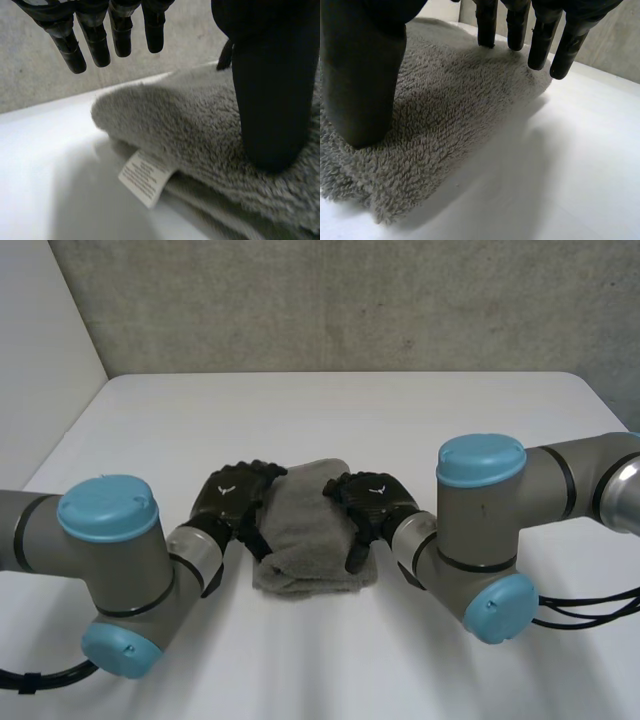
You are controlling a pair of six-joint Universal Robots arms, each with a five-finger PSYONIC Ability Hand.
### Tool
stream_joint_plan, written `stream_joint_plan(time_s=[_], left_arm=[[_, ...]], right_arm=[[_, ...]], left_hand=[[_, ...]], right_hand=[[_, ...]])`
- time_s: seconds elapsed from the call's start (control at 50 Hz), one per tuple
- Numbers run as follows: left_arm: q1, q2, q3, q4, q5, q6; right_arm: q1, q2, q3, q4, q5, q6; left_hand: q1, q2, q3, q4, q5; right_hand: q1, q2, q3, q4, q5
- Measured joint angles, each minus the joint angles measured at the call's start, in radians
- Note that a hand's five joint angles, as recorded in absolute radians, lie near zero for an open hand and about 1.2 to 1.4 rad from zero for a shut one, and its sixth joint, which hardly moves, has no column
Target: Fold the towel.
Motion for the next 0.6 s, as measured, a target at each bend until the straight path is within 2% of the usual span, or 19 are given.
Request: stream_joint_plan(time_s=[0.08, 0.18, 0.24, 0.32, 0.44, 0.6], left_arm=[[0.0, 0.051, 0.023, -0.012, -0.001, 0.001], [0.001, 0.167, 0.067, -0.055, -0.001, 0.001], [0.002, 0.262, 0.11, -0.11, -0.002, 0.0], [0.004, 0.353, 0.175, -0.206, -0.009, -0.003], [0.017, 0.424, 0.281, -0.368, -0.047, -0.006], [0.07, 0.456, 0.345, -0.477, -0.079, -0.001]], right_arm=[[-0.01, -0.064, -0.016, 0.031, 0.003, -0.001], [-0.044, -0.235, -0.025, 0.045, 0.016, 0.001], [-0.075, -0.381, -0.034, 0.05, 0.057, 0.003], [-0.102, -0.497, -0.052, 0.075, 0.132, -0.002], [-0.127, -0.546, -0.098, 0.165, 0.213, -0.008], [-0.15, -0.524, -0.143, 0.241, 0.236, -0.008]], left_hand=[[0.0, 0.0, 0.0, 0.0, 0.0], [0.0, 0.0, 0.0, 0.0, 0.0], [0.0, 0.001, 0.0, 0.0, 0.0], [0.0, 0.002, 0.001, 0.002, 0.001], [0.004, 0.002, 0.002, 0.002, 0.008], [0.004, 0.002, 0.003, 0.003, 0.01]], right_hand=[[0.0, 0.0, 0.0, 0.0, 0.0], [0.0, 0.0, 0.0, 0.0, 0.0], [-0.001, 0.0, 0.0, 0.0, 0.0], [-0.002, 0.0, 0.0, 0.0, 0.0], [-0.002, 0.0, 0.0, 0.0, 0.0], [-0.002, 0.0, 0.0, 0.0, 0.0]])
